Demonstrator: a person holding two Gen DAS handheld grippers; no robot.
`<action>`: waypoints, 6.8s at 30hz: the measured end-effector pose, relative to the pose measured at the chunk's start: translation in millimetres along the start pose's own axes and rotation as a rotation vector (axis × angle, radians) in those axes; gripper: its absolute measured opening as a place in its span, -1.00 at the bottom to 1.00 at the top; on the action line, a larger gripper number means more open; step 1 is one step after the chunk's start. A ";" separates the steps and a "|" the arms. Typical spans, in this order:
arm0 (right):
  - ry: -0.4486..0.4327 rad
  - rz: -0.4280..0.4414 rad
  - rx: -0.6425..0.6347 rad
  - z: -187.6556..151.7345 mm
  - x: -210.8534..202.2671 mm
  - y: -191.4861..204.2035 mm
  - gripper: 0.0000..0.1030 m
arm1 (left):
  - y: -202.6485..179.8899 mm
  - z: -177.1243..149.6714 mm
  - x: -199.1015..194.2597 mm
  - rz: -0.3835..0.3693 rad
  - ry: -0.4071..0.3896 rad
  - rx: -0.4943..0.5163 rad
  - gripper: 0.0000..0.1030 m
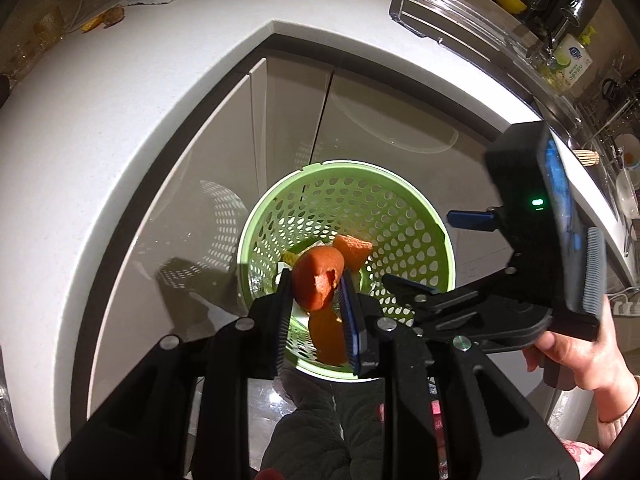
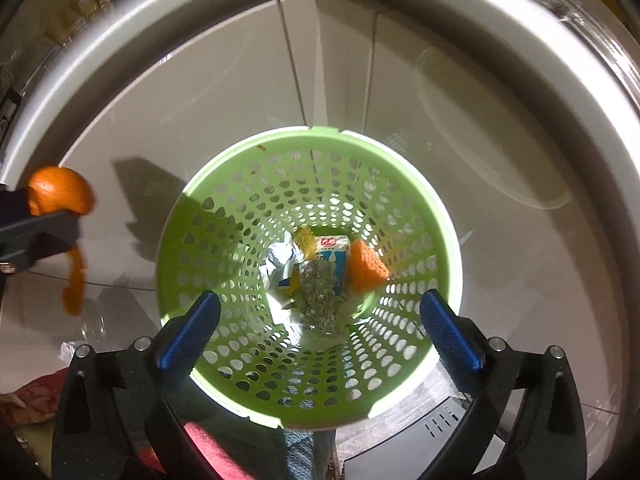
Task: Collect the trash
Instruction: 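Open the left tool to drop the orange peel into the basket, then move both tools back to the counter toward the brown ball and cloth, then grasp the brown round ball with the left tool, then grasp the blue-and-white cloth with the right tool while the left tool holds the ball, then carry the ball and cloth over the green basket with both tools, then open the left tool to drop the brown ball into the basket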
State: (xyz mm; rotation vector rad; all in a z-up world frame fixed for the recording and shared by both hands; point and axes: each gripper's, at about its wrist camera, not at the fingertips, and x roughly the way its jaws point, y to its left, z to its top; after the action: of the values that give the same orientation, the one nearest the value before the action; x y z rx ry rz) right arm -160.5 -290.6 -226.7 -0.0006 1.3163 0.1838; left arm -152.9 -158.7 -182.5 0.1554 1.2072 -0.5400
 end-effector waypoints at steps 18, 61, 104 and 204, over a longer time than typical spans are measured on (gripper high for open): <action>-0.174 -0.068 0.147 -18.7 -107.8 -57.1 0.95 | -24.3 19.8 24.8 -0.044 0.008 0.073 0.62; -0.317 0.173 -0.228 333.7 -54.4 -55.8 0.95 | 235.9 261.9 6.4 0.338 -0.314 -0.468 0.85; -0.116 0.192 -0.875 505.0 68.7 65.4 0.58 | 252.5 290.5 35.8 0.396 -0.287 -0.569 -0.29; -0.229 0.128 0.068 -4.5 -118.1 -57.9 -0.75 | -29.1 14.5 31.7 -0.015 0.005 0.056 0.23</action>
State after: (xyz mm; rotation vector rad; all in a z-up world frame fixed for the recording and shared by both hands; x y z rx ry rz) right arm -185.4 -364.0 -120.3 0.1588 1.0936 0.2403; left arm -146.6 -199.4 -201.5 0.1953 1.1998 -0.5872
